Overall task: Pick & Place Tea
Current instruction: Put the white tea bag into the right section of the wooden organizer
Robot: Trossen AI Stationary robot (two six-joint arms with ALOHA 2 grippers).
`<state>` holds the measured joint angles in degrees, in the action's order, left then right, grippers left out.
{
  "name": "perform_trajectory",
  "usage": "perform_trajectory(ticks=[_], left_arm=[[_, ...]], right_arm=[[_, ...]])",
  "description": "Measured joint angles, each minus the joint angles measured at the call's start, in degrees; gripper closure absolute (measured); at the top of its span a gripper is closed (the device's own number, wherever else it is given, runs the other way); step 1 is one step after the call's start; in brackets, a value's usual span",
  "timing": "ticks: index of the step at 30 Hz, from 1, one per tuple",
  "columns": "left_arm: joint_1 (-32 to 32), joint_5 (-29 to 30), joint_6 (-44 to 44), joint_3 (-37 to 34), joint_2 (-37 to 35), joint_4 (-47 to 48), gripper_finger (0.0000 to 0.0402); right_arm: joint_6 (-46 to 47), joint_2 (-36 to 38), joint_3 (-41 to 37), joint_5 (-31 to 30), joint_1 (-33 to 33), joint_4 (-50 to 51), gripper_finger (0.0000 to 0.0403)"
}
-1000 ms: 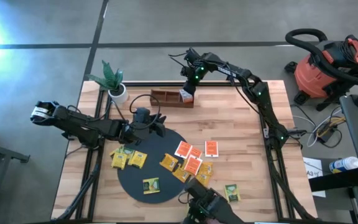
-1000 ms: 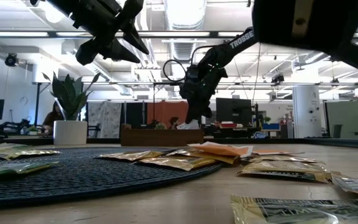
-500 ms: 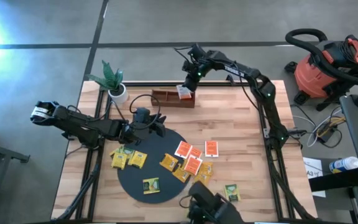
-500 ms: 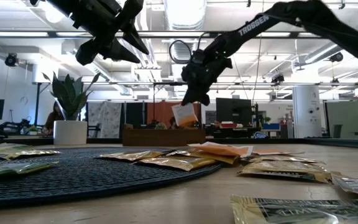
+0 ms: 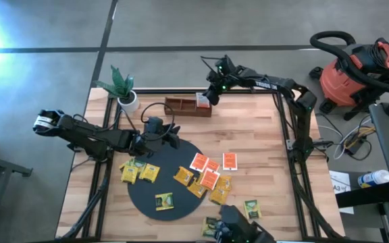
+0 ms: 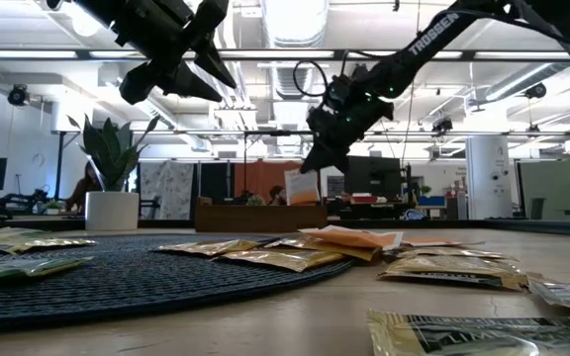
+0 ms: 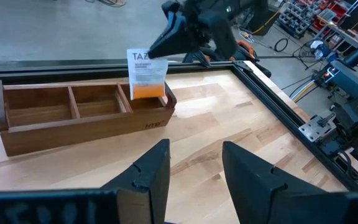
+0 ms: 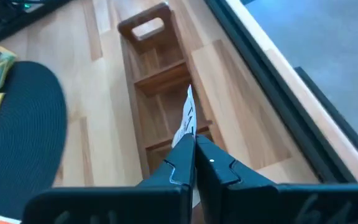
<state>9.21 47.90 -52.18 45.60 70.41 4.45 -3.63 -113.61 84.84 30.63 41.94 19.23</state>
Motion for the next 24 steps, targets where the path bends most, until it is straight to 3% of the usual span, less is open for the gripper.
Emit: perform_trajectory(ticks=[9,24], left_arm=[[0.00,0.00,-0.03,0.00,0.00,0.00,0.0260],[-0.11,0.00,-0.07,0.00,0.00,0.07,0.0260]], right_arm=[[-0.32,-0.88,-2.04,0.66,0.14,-6.03,0.0394],[-6.21,-1.76,-3.74,-1.11,0.36,-6.63,0.0394]])
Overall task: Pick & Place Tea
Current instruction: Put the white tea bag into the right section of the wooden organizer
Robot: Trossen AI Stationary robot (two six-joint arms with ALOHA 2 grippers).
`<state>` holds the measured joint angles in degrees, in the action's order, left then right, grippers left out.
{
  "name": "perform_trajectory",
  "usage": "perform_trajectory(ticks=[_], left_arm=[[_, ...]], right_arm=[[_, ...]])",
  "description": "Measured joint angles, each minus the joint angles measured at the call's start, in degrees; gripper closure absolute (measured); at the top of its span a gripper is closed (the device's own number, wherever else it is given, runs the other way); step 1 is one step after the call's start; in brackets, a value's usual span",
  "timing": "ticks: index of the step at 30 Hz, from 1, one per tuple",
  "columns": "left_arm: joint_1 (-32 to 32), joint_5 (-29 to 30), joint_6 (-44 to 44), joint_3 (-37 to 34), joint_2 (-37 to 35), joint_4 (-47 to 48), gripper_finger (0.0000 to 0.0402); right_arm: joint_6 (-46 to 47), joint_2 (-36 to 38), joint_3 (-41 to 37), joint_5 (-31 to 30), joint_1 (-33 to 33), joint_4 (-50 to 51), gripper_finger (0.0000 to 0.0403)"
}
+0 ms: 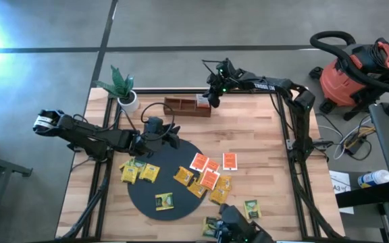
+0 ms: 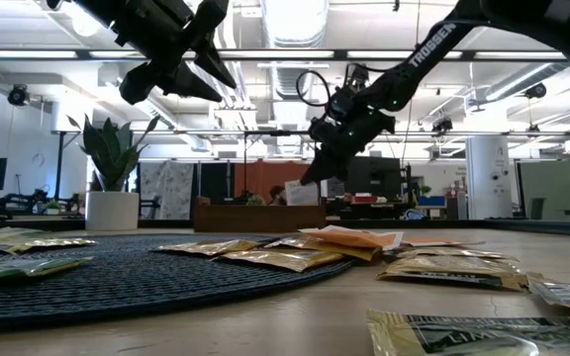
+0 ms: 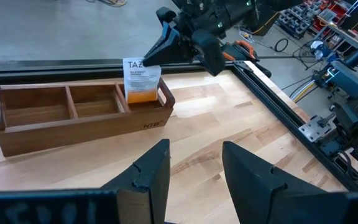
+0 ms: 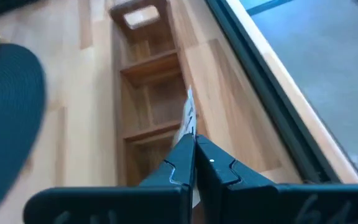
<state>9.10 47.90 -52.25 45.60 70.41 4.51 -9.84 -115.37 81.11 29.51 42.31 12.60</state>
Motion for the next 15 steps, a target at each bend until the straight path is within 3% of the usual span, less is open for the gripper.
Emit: perform_trajectory(ticks=[15], left_arm=[[-0.02,0.00,-0.07,0.00,0.00,0.00,0.0260]], right_arm=[[-0.71,-0.02,-1.66,-1.30,-0.02,-4.46,0.0394]])
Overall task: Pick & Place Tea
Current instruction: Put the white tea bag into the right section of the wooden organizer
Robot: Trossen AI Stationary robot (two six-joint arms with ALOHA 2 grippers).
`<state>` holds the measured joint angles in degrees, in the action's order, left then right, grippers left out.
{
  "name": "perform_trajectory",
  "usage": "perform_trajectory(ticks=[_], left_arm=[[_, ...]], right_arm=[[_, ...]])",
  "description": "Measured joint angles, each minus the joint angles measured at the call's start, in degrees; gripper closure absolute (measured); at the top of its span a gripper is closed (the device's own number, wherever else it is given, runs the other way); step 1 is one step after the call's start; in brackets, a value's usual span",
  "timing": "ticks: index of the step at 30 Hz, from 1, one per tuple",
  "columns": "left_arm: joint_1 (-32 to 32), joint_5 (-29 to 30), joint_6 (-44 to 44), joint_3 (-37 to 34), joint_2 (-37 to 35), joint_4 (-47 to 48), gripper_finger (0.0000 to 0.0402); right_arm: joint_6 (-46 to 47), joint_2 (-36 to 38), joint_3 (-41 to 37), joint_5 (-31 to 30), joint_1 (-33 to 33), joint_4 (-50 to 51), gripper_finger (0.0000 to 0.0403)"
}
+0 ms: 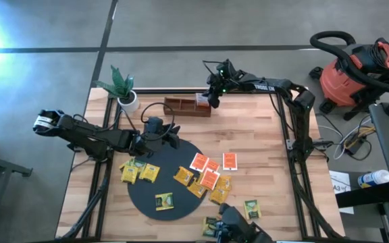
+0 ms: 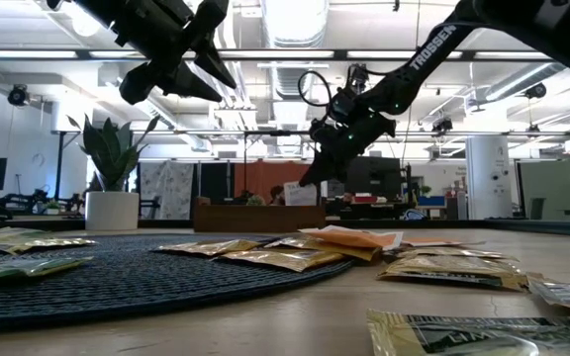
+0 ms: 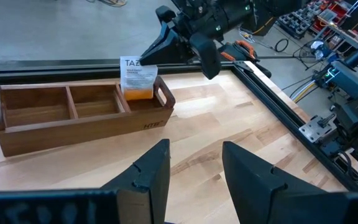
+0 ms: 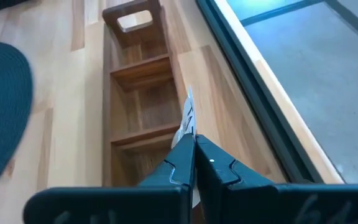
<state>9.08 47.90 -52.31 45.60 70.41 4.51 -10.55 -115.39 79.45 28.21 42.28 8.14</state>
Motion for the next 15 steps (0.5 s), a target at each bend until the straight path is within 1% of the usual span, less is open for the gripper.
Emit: perform_trajectory(ticks=[10,13,15], left_arm=[[0.00,0.02,0.02,0.00,0.00,0.02,0.0260],[0.00,0.02,0.02,0.00,0.00,0.02,0.0260],[0.00,0.02,0.02,0.00,0.00,0.02,0.0260]], right_arm=[[-2.32,-0.02,-1.30,-0.33,0.00,0.04,0.0394],[-2.24,-0.02,-1.62,-2.17,0.00,0.03,0.0384],[-2.23,-0.08,-1.80,-3.22,0.00,0.07,0.0370]])
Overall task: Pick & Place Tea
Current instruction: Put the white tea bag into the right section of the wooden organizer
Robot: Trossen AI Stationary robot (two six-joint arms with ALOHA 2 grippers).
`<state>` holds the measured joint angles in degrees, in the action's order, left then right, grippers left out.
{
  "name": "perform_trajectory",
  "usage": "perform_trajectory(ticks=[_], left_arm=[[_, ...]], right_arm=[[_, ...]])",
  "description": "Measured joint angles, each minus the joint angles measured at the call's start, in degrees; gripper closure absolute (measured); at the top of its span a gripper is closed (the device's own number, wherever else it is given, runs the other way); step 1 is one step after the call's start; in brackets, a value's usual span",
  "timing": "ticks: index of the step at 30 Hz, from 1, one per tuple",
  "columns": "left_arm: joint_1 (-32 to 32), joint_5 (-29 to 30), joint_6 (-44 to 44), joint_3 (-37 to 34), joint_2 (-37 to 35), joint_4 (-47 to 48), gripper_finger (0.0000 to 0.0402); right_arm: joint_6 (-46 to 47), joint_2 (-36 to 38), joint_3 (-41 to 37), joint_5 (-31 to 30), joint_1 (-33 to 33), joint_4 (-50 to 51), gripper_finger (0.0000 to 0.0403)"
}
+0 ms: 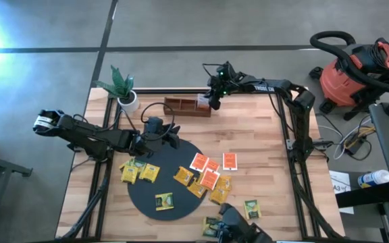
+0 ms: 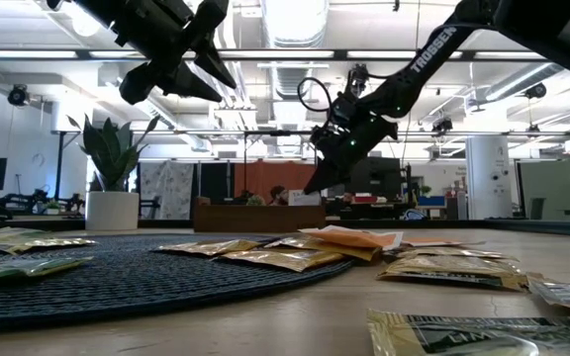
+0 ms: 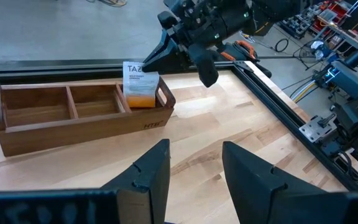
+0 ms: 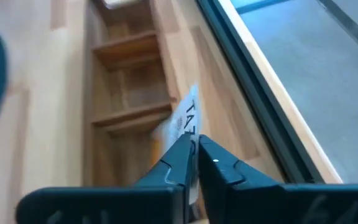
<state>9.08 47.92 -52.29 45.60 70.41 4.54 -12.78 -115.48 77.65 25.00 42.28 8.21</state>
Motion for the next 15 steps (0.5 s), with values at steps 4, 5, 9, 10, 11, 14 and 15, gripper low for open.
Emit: perform_trajectory(ticks=[4,5,9,10,11,14,15], left_arm=[[0.00,0.02,0.01,0.00,0.00,0.00,0.0260],[0.00,0.00,0.00,0.00,0.00,0.00,0.0260],[0.00,0.00,0.00,0.00,0.00,0.00,0.0260],[0.00,0.00,0.00,0.00,0.00,0.00,0.0260],[0.00,0.00,-0.07,0.00,0.00,0.00,0.0260],[0.00,0.00,-0.33,0.00,0.00,0.00,0.0260],[0.00,0.00,-0.33,0.00,0.00,0.00,0.0260]], right_arm=[[0.08,0.00,-0.07,-1.37,0.00,0.01,0.0331],[0.09,0.00,-0.07,-1.63,0.00,0.02,0.0320],[0.09,0.19,-0.09,-2.71,0.00,0.02,0.0279],[0.11,0.40,-0.09,-2.71,0.00,0.06,0.0271],[0.11,0.70,-0.09,-2.71,0.00,0.09,0.0263],[0.13,2.13,-0.09,-4.33,0.00,0.20,0.0247],[0.11,2.80,-0.09,-5.72,-0.02,0.38,0.0243]])
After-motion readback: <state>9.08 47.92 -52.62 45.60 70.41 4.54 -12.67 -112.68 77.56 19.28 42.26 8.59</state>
